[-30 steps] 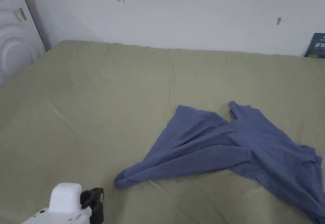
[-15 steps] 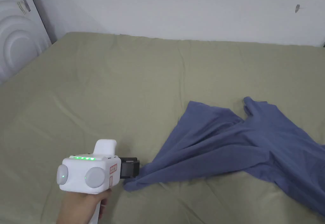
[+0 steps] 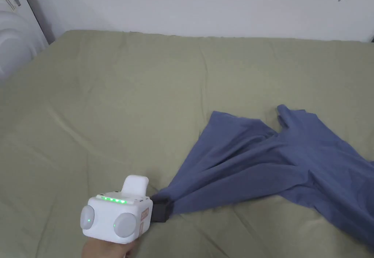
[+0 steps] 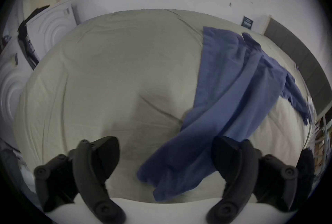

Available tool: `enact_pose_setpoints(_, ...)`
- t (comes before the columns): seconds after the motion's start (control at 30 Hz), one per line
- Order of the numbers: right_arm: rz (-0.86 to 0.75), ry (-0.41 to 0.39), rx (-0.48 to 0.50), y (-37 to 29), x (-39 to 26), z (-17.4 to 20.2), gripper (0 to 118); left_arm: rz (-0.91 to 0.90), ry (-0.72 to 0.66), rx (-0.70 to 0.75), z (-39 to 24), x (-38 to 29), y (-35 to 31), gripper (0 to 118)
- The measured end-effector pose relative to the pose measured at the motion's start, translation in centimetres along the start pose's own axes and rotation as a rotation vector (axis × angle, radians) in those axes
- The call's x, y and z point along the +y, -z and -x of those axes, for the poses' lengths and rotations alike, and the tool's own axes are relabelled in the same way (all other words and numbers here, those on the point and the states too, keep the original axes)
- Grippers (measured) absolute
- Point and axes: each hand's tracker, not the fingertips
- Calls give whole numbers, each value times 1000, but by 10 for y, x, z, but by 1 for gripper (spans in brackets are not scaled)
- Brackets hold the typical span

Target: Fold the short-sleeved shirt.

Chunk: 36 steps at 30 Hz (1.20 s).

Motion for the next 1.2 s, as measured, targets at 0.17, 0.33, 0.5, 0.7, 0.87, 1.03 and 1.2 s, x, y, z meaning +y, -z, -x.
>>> enact_pose_setpoints(0.17, 4, 10, 7, 0, -1, 2, 9, -35, 46, -26, -19, -7, -11, 37)
enact_pose_setpoints(0.33, 10, 25, 7, -1, -4, -1, 9, -22, -27, -103, -17, -8, -13, 10)
enact_pose_setpoints(0.5, 20, 32, 12, 2, 3, -1, 9, -138, -145, -178, -6, -9, -41, 10)
enact_pose_setpoints(0.7, 139, -7, 0, 49, 20, -18, 10, -172, -181, -228, -8, -3, -62, 10)
enact_pose_setpoints(0.87, 234, -104, -35, 140, 53, -54, 10, -173, -172, -225, -11, -2, -61, 10)
enact_pose_setpoints(1.03, 340, -94, -51, 276, 86, -117, 60, -165, -161, -216, -23, 1, -67, 10)
enact_pose_setpoints(1.2, 547, -25, -94, 402, 77, -163, 117, -150, -182, -204, -21, 6, -61, 10)
